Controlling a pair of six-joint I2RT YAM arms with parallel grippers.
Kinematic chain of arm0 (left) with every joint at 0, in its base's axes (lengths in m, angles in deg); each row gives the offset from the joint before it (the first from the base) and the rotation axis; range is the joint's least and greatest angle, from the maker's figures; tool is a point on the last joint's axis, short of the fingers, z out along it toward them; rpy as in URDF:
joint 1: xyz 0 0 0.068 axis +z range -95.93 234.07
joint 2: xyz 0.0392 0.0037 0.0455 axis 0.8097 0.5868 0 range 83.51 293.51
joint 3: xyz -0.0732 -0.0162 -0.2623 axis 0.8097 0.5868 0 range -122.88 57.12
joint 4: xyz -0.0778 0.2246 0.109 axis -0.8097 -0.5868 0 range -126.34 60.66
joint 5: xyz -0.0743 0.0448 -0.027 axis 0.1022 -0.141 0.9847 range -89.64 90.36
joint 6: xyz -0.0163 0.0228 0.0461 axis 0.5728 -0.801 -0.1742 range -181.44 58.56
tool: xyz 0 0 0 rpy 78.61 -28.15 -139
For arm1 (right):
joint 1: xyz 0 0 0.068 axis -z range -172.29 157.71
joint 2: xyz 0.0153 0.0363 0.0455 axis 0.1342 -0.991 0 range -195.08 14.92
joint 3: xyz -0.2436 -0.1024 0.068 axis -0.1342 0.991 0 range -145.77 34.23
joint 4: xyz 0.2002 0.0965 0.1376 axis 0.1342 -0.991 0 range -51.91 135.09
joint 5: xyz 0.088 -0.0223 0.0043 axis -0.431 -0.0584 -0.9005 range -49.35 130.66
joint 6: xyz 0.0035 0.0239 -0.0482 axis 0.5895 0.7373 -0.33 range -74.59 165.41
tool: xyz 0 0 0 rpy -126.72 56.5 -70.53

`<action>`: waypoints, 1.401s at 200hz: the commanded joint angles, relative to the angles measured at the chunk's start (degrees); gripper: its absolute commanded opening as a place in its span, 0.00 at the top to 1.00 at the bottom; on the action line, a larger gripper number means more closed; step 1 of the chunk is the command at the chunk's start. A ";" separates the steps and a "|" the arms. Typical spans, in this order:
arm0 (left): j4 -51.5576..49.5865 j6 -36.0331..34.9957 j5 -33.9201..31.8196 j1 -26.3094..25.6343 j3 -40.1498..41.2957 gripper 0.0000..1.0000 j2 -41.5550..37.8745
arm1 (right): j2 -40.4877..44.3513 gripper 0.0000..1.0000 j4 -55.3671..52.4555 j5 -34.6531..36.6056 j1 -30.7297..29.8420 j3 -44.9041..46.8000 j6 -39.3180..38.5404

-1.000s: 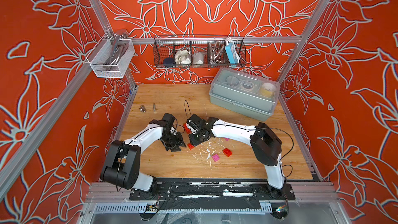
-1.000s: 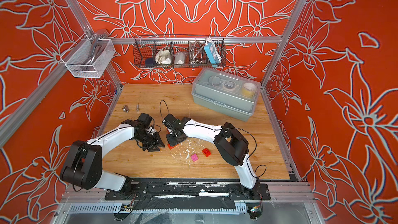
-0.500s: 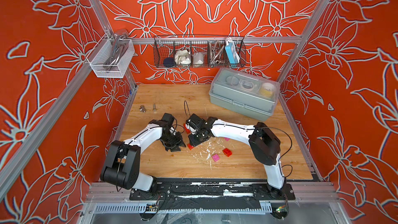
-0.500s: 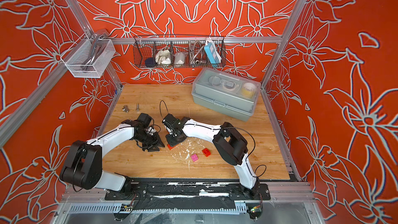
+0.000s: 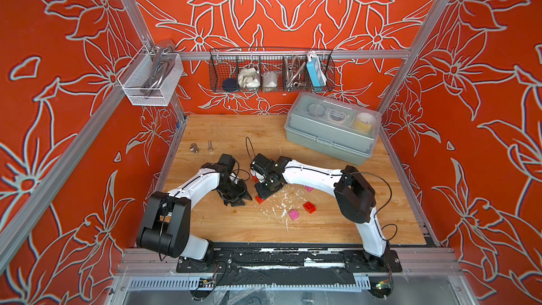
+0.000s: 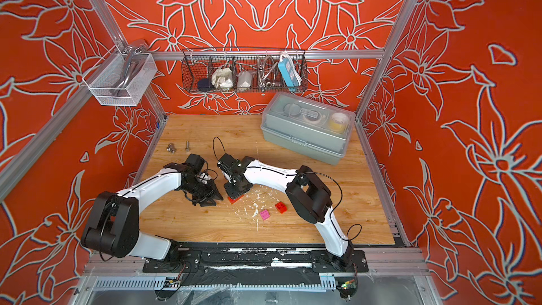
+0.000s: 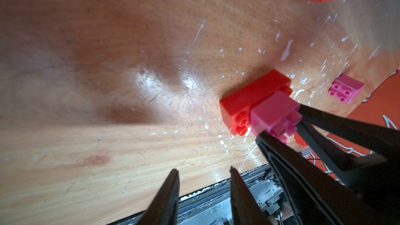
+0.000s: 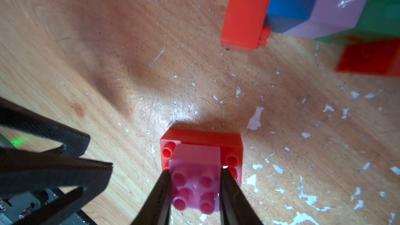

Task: Assemble the number 1 with lego
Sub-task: Assemble the lego brick with the lego brick.

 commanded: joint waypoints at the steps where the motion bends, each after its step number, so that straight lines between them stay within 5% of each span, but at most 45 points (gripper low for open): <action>1: -2.21 -1.32 0.40 0.77 -0.04 0.62 -1.63 | -4.14 0.69 -2.26 3.16 -0.21 2.57 0.10; 63: -2.33 -0.82 0.39 1.08 0.62 0.62 -2.61 | -4.31 0.71 1.68 3.06 -0.22 7.87 0.87; 122: -2.07 -0.12 0.46 1.08 -0.15 0.62 -2.93 | -5.30 0.70 -3.02 5.60 -0.23 3.95 0.97; 137: -2.06 0.05 0.56 1.08 -0.30 0.62 -2.96 | -4.37 0.59 -2.78 5.19 -0.21 3.57 1.34; 155: -2.40 0.18 0.72 1.08 -0.63 0.61 -3.25 | -2.26 0.34 -2.18 4.46 -0.21 3.06 1.37; 177: -3.97 -0.12 0.09 1.08 -1.66 0.61 -3.97 | 2.12 0.27 -1.16 4.04 -0.17 2.69 1.26; 280: -5.97 2.73 -4.29 1.08 -0.54 0.60 -9.83 | 33.03 0.45 -1.10 5.23 2.38 33.62 7.05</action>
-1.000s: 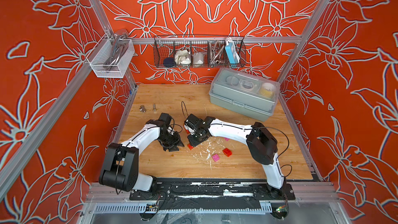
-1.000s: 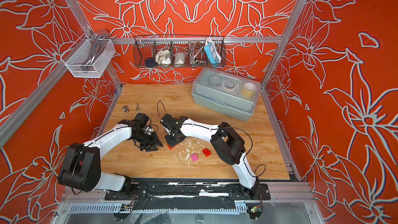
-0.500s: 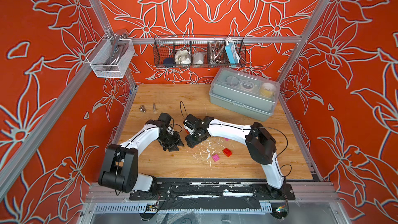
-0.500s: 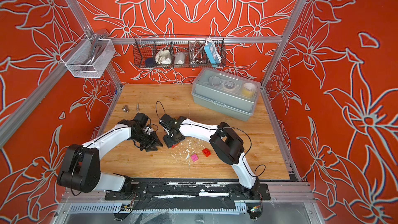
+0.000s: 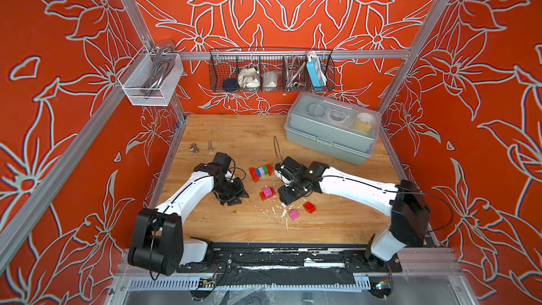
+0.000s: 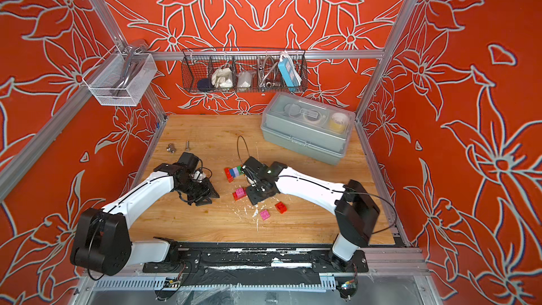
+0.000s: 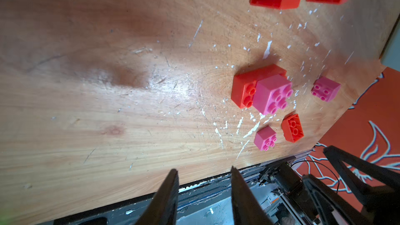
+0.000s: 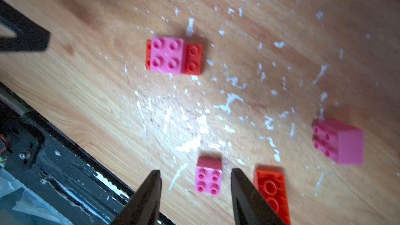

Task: Assemble the number 1 with lego
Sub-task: Assemble the lego brick with the lego brick, then pick up the lego brick from the center of the board.

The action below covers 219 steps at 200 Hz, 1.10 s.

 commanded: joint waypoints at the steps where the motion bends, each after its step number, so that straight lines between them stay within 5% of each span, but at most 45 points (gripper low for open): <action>1: -1.76 0.65 -1.94 0.23 0.43 0.61 -2.19 | 3.05 0.44 -0.61 0.97 0.46 6.64 3.64; 47: -0.94 1.11 -2.45 0.23 3.06 0.60 -2.71 | 1.12 0.31 -1.20 -0.27 0.44 8.66 3.43; 93: 0.11 0.94 -3.08 0.23 4.53 0.60 -3.31 | -2.18 0.41 0.38 -1.96 0.19 8.44 2.54; 171: 0.46 0.15 -2.67 0.23 4.55 0.60 -1.95 | -4.90 0.37 4.15 -4.27 -0.99 9.01 5.35; 219: 0.20 -0.04 -2.19 0.23 4.26 0.60 -2.00 | -6.96 0.44 3.80 -3.38 -1.14 9.43 6.72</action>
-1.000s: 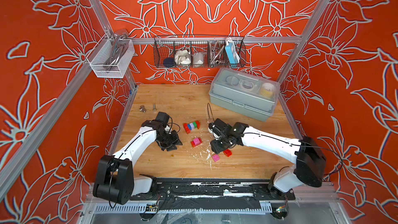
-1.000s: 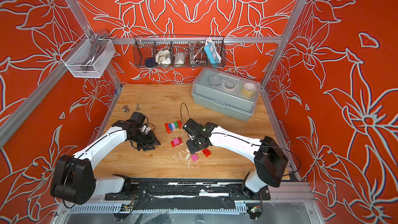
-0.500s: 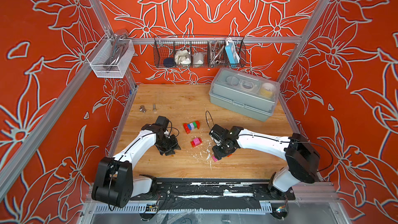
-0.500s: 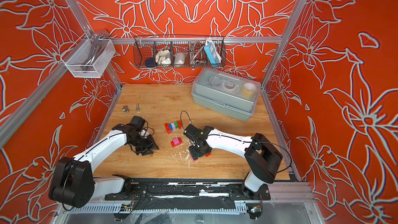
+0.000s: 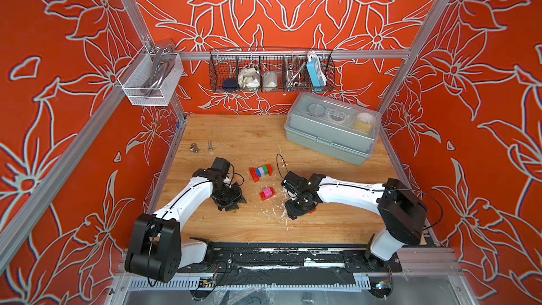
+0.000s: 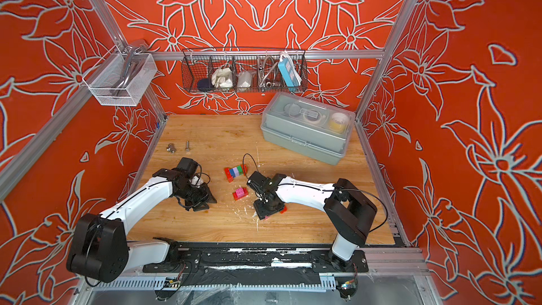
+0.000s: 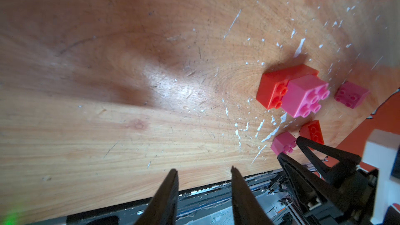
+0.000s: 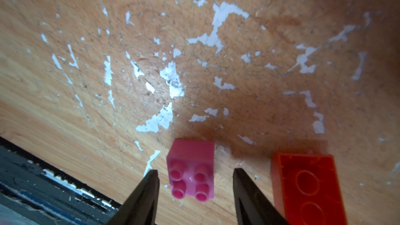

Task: Assemble the number 1 with lego
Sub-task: Pick up the lego brick from the center of the board.

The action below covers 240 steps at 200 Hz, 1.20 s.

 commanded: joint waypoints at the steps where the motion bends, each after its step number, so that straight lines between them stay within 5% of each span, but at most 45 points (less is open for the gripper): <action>1: -0.50 -0.92 0.21 0.23 -0.15 0.60 0.12 | -1.33 0.44 -0.27 0.56 -0.42 1.03 1.56; 74: -0.58 -1.82 0.57 0.24 -0.83 0.60 1.45 | -0.83 0.64 -2.69 0.28 -0.42 -1.74 0.86; 116: -0.16 -2.32 2.12 0.23 -2.89 0.60 2.97 | -0.88 0.64 -9.97 1.00 -0.33 -11.93 -1.31; 185: 0.95 -4.54 5.12 0.23 -8.19 0.60 8.76 | -16.09 0.64 -16.65 -2.10 0.71 -34.73 -5.43; 240: 1.03 -6.94 6.31 0.23 -9.85 0.60 11.92 | -23.20 0.64 -18.58 -4.49 2.33 -43.08 -6.01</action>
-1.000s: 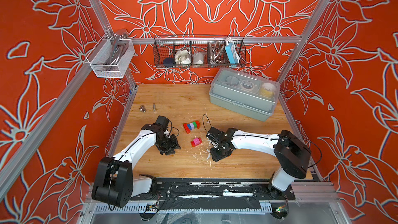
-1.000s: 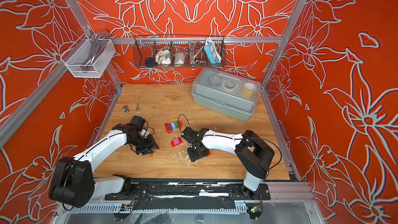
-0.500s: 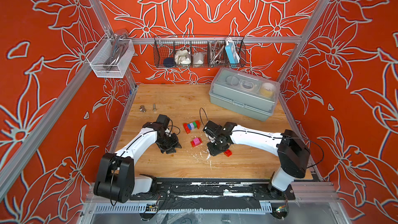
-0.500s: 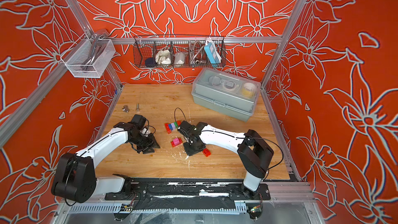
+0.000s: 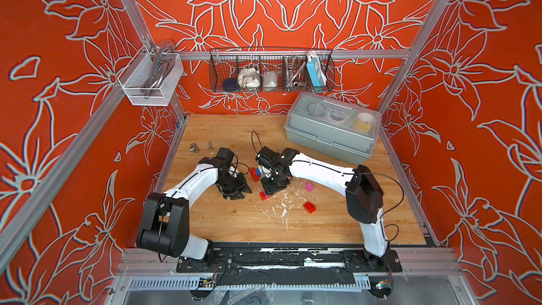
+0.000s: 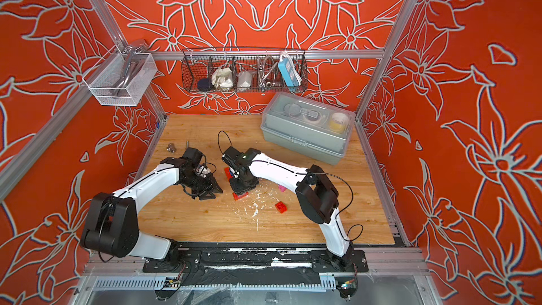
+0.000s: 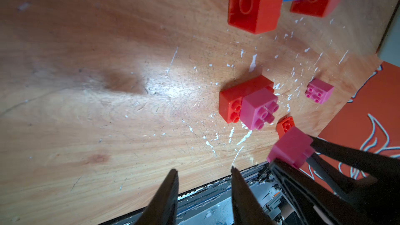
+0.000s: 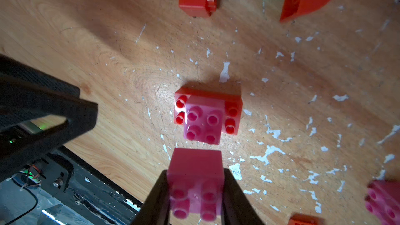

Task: Assemble the number 1 with lego
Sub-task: Pick up the lego brick from the center of the board, then assemble the lego brick with the lego brick.

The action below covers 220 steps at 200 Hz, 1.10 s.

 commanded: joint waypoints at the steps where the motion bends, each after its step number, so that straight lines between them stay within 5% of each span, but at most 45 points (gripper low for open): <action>1: -0.28 -2.15 1.42 0.23 -1.00 0.60 1.66 | -1.94 0.64 -3.10 -1.62 0.92 -3.21 -1.00; 220: 0.89 -2.35 2.79 0.23 1.21 0.61 2.12 | -8.00 0.63 -1.79 -4.09 2.08 -4.36 -2.00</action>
